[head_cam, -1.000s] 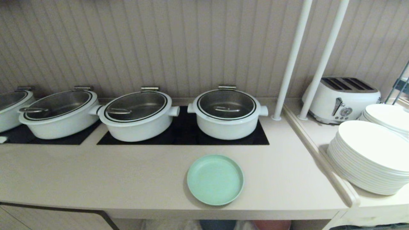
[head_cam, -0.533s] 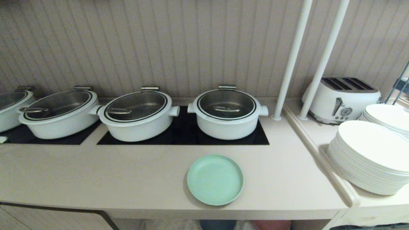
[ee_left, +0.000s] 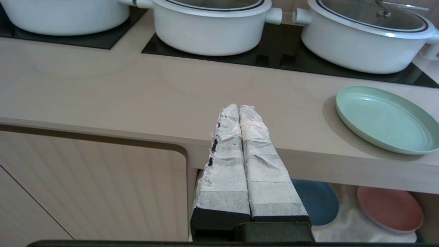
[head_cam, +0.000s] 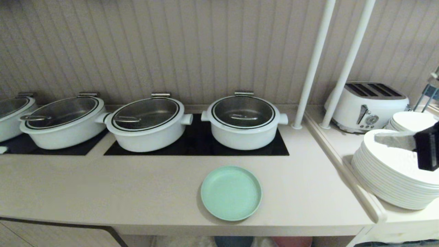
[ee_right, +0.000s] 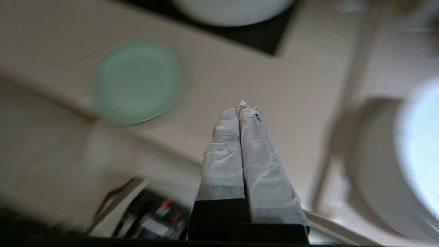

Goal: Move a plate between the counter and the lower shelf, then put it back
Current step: Pick up the plate

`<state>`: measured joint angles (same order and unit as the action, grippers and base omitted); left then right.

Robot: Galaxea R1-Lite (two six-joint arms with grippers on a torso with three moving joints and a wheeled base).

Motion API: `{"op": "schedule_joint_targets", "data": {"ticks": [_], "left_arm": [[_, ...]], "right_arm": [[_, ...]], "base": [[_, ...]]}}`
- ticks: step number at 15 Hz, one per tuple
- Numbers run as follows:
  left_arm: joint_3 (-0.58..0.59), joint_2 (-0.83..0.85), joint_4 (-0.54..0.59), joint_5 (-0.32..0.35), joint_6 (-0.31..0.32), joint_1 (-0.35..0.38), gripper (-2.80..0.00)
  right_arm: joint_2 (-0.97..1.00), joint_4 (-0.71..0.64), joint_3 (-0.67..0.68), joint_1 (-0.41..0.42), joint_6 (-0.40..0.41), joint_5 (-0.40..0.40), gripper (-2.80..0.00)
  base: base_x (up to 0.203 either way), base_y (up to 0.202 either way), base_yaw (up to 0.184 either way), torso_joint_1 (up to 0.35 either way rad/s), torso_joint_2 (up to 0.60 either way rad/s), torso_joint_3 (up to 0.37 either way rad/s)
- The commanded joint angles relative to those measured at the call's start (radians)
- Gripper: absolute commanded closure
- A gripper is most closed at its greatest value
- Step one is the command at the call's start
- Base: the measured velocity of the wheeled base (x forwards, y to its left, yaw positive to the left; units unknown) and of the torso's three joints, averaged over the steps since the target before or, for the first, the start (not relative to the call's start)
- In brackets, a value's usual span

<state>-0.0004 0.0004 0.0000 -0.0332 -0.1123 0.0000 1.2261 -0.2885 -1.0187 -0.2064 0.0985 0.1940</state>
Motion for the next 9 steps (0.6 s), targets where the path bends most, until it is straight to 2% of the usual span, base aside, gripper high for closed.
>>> {"op": "schedule_joint_targets", "data": {"ticks": [1, 2, 4, 6, 7, 9], "left_arm": [[0.0, 0.0, 0.0, -0.001, -0.001, 0.0, 0.0], [0.0, 0.0, 0.0, -0.001, 0.0, 0.0, 0.0], [0.0, 0.0, 0.0, -0.001, -0.001, 0.0, 0.0], [-0.001, 0.0, 0.0, -0.001, 0.0, 0.0, 0.0], [0.0, 0.0, 0.0, -0.001, -0.001, 0.0, 0.0], [0.0, 0.0, 0.0, -0.001, -0.001, 0.0, 0.0]], "right_arm": [[0.15, -0.096, -0.105, -0.034, 0.001, 0.162, 0.0], [0.204, -0.141, -0.156, -0.065, -0.003, 0.202, 0.0], [0.31, -0.256, -0.248, -0.135, -0.035, 0.227, 0.0], [0.418, -0.351, -0.353, -0.202, -0.133, 0.229, 0.0], [0.476, -0.381, -0.402, -0.241, -0.203, 0.208, 0.0], [0.593, -0.404, -0.473, -0.328, -0.346, 0.052, 0.0]], "base": [[0.0, 0.0, 0.0, 0.0, 0.0, 0.0], [0.0, 0.0, 0.0, 0.0, 0.0, 0.0], [0.0, 0.0, 0.0, 0.0, 0.0, 0.0], [0.0, 0.0, 0.0, 0.0, 0.0, 0.0], [0.0, 0.0, 0.0, 0.0, 0.0, 0.0], [0.0, 0.0, 0.0, 0.0, 0.0, 0.0]]}}
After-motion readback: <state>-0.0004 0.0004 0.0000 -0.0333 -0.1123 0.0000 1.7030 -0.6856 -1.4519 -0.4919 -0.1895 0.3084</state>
